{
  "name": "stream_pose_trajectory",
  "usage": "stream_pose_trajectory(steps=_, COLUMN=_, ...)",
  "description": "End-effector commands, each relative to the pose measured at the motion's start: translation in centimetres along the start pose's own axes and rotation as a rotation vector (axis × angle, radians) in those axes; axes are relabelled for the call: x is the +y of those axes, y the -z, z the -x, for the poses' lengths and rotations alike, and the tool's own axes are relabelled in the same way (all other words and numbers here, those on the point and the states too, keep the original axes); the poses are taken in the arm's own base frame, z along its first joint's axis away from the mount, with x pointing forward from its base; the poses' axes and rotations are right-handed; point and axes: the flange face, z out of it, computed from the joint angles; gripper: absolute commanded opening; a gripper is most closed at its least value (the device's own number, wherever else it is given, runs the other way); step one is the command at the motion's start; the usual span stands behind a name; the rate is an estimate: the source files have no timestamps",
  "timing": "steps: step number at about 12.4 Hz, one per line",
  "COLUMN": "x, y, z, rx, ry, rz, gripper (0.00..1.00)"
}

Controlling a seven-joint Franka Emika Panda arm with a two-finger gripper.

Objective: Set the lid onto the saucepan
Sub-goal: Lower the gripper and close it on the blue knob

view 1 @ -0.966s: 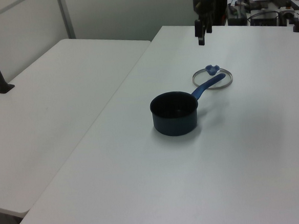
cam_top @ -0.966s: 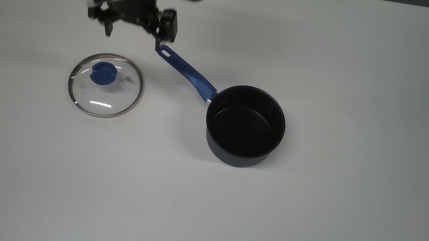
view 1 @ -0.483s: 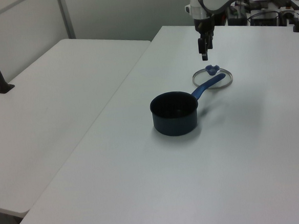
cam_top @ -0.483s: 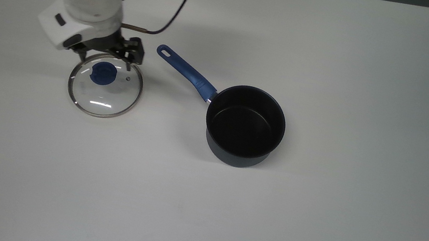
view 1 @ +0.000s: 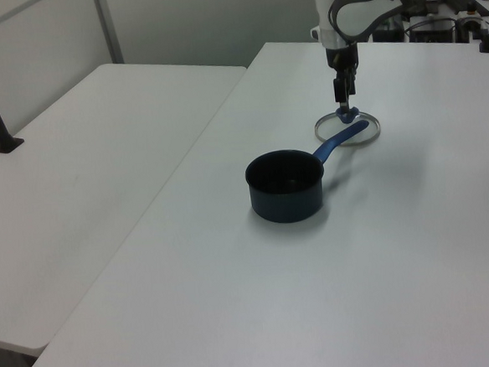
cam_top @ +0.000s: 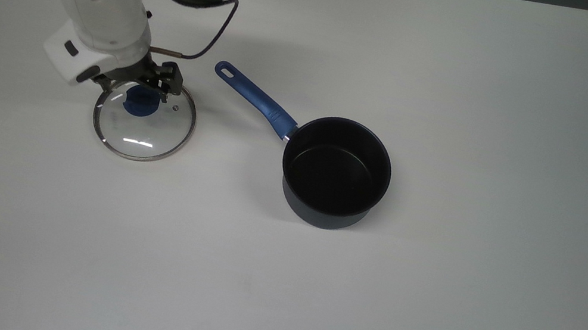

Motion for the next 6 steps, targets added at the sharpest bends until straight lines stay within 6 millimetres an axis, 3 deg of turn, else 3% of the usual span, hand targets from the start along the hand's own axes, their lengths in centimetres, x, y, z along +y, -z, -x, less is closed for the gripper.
stream_pose_trajectory(steps=1, x=-0.70, y=-0.99, z=-0.62, rx=0.031, ry=0.019, rz=0.011, gripper=0.92)
stream_pose_trajectory(steps=2, x=-0.91, y=-1.59, z=-0.81, rx=0.024, ry=0.023, rz=0.009, gripper=0.86)
stream_pose_trajectory(steps=6, x=-0.85, y=-1.47, z=-0.77, rx=0.020, ry=0.048, rz=0.017, gripper=0.43)
